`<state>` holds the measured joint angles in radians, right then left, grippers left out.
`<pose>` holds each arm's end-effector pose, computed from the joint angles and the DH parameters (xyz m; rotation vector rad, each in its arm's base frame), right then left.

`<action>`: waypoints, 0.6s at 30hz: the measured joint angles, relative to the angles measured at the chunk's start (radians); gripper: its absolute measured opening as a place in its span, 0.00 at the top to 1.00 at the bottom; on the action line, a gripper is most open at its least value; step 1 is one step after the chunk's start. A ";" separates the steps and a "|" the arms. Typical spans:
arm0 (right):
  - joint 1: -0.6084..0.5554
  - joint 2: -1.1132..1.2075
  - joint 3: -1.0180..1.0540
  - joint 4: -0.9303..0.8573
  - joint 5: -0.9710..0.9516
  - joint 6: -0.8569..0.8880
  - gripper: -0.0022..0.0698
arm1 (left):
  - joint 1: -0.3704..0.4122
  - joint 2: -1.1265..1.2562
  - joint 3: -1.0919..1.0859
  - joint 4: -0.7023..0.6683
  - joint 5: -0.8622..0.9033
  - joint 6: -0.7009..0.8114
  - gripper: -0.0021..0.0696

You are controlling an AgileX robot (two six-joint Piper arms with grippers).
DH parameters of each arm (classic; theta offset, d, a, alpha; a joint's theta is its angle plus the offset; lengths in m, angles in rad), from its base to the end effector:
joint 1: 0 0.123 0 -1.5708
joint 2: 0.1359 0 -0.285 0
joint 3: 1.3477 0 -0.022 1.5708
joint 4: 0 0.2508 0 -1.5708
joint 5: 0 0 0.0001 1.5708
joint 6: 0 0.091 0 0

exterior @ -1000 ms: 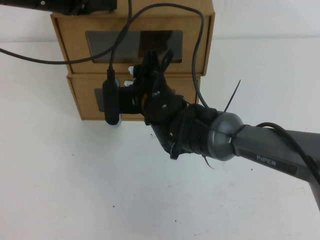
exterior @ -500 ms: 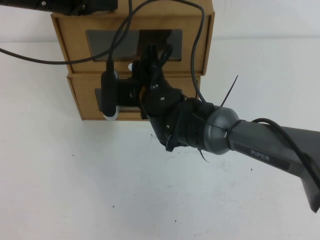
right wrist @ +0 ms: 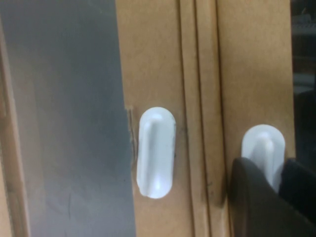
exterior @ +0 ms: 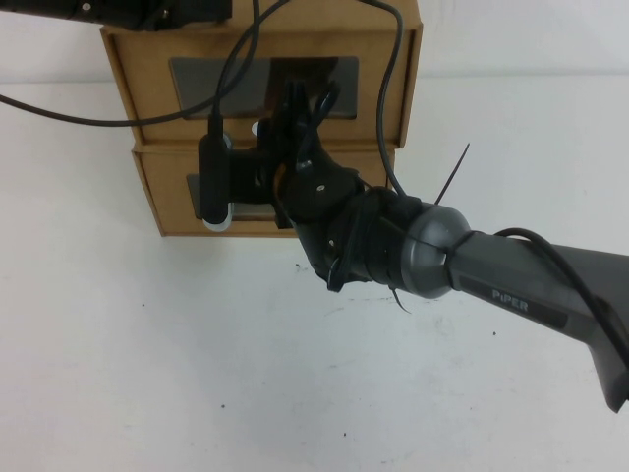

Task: Open the shoe box
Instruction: 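Pull the top drawer of the cardboard box fully open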

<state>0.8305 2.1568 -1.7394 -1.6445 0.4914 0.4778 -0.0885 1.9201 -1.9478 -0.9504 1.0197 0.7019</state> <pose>0.3754 0.3473 0.2534 -1.3767 1.2858 -0.6935 0.4247 -0.1011 0.3864 0.5841 2.0471 -0.8505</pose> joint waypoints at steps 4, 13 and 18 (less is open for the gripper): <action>0.000 0.000 -0.002 0.000 0.008 0.000 0.84 | 0.000 0.000 0.000 0.000 0.000 0.000 0.97; 0.039 0.000 -0.003 0.014 0.080 -0.017 0.96 | 0.000 0.000 0.000 -0.002 -0.002 -0.019 0.97; 0.061 -0.007 -0.003 0.075 0.116 -0.099 0.96 | 0.000 0.000 0.000 -0.002 -0.002 -0.029 0.97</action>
<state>0.8917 2.1495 -1.7428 -1.5699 0.6077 0.3785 -0.0885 1.9201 -1.9478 -0.9527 1.0179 0.6729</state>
